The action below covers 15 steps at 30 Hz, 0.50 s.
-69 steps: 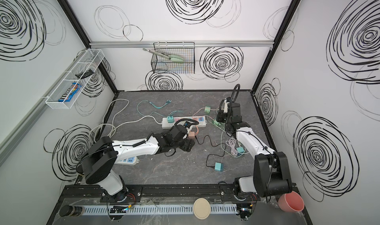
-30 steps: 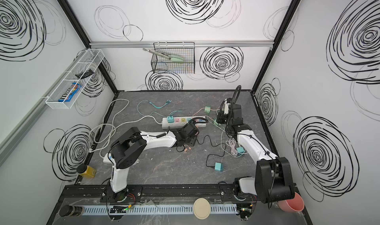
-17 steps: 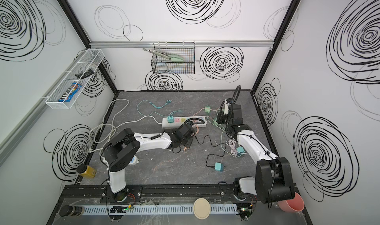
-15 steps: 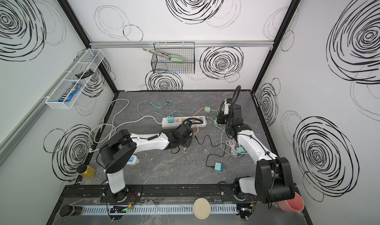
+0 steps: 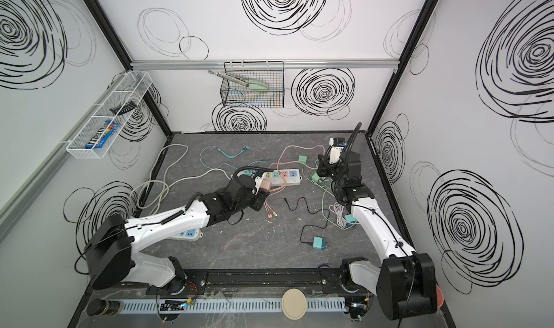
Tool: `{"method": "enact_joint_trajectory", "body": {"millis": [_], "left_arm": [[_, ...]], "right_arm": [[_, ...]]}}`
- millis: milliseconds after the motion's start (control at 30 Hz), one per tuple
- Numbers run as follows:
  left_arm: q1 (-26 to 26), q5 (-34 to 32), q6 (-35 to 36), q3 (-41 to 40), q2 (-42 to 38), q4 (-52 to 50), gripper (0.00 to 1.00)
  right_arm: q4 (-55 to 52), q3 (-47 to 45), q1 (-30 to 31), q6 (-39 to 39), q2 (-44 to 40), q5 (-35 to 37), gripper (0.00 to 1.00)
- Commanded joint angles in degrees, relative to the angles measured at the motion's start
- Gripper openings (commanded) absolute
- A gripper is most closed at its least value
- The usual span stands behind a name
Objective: Insert plugs into power strip
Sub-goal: Place the power cord at the top-center of the table.
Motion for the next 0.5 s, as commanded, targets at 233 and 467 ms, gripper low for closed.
{"method": "enact_joint_trajectory", "body": {"millis": [233,467], "left_arm": [[6.3,6.6,3.7,18.4,-0.8,-7.4,0.0],[11.2,7.3,6.4,34.0,7.1,-5.5,0.0]], "right_arm": [[15.5,14.6,-0.2,-1.2,5.5,1.1,0.0],[18.8,38.0,-0.1,-1.9,22.9,-1.4,0.0]]}}
